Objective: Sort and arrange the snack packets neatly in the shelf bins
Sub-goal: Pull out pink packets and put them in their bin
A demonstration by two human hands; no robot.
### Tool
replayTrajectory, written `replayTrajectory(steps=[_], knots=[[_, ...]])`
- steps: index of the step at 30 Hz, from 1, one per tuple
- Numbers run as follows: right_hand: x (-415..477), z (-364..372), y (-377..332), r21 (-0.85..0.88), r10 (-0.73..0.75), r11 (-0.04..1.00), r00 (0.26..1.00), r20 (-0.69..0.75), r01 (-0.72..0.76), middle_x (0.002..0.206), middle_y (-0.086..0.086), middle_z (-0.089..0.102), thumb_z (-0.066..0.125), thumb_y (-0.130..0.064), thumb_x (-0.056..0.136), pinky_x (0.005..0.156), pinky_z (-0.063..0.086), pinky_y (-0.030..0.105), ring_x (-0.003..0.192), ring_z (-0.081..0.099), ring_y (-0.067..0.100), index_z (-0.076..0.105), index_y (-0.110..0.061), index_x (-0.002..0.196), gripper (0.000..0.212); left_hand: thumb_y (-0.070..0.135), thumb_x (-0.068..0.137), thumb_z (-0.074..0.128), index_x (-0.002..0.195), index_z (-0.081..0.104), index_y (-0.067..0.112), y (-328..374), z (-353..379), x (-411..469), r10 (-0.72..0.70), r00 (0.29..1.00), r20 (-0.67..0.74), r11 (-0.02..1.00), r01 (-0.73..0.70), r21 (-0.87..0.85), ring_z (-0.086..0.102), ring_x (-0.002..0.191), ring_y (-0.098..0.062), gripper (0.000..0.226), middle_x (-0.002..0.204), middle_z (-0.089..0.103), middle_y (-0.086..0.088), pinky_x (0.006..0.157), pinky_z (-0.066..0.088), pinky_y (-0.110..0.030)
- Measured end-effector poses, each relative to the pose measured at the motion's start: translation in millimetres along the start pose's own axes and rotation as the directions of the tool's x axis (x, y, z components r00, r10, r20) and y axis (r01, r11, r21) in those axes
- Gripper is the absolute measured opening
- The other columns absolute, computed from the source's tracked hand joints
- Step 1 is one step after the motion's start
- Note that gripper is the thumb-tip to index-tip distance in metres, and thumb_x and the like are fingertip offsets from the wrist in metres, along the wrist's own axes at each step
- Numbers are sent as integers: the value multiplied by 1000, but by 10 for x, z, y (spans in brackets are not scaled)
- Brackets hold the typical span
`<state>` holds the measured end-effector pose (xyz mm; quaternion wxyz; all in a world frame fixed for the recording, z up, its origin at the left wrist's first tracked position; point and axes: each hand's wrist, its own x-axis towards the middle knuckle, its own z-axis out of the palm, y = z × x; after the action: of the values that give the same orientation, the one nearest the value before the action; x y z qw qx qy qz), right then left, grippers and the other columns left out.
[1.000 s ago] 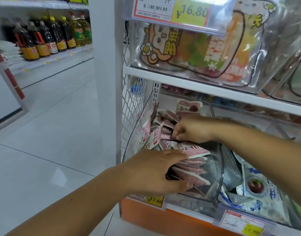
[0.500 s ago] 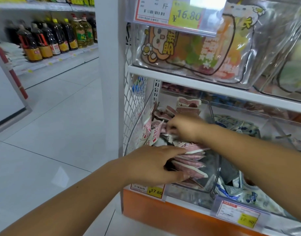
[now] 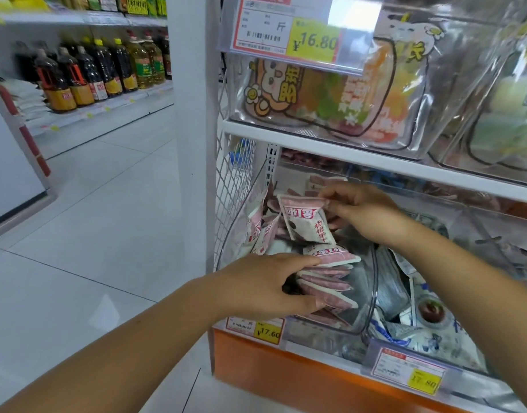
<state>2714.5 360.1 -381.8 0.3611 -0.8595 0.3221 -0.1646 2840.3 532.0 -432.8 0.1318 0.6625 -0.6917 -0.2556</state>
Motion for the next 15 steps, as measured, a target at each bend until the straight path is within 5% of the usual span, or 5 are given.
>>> replayTrajectory(steps=[4, 7, 11, 15], knots=[[-232, -15, -11, 237, -25, 971, 1000, -2, 25, 100, 5, 71, 53, -7, 97, 64, 54, 15, 80, 70, 5, 62, -9, 112, 18, 71, 78, 53, 125, 55, 43, 1, -1, -9, -57, 975, -213, 976, 10, -216, 51, 115, 1, 55, 128, 55, 19, 96, 43, -23], [-415, 7, -19, 472, -22, 881, 999, -27, 33, 92, 5, 73, 49, -5, 97, 67, 58, 23, 81, 71, 12, 60, -9, 109, 16, 51, 81, 69, 90, 57, 31, 20, -26, -11, -192, 837, -513, 939, 5, -343, 61, 82, 6, 26, 91, 64, 16, 69, 46, -14], [-580, 68, 1, 620, -16, 785, 1000, 11, 5, 90, 8, 75, 47, -2, 97, 70, 60, 29, 82, 72, 18, 60, -3, 105, 16, 32, 81, 76, 118, 48, 39, 96, -36, -33, -213, 852, -478, 881, -44, -471, 55, 92, 19, 47, 108, 59, 27, 73, 45, -5], [-737, 1, -110, 502, -64, 865, 991, 121, -6, 106, 2, 73, 55, 4, 90, 85, 57, 28, 97, 70, 15, 57, -14, 115, 31, 23, 81, 77, 111, 57, 36, 151, -45, -72, -187, 859, -477, 858, -93, -505, 66, 86, 4, 38, 100, 70, 19, 73, 49, -10]])
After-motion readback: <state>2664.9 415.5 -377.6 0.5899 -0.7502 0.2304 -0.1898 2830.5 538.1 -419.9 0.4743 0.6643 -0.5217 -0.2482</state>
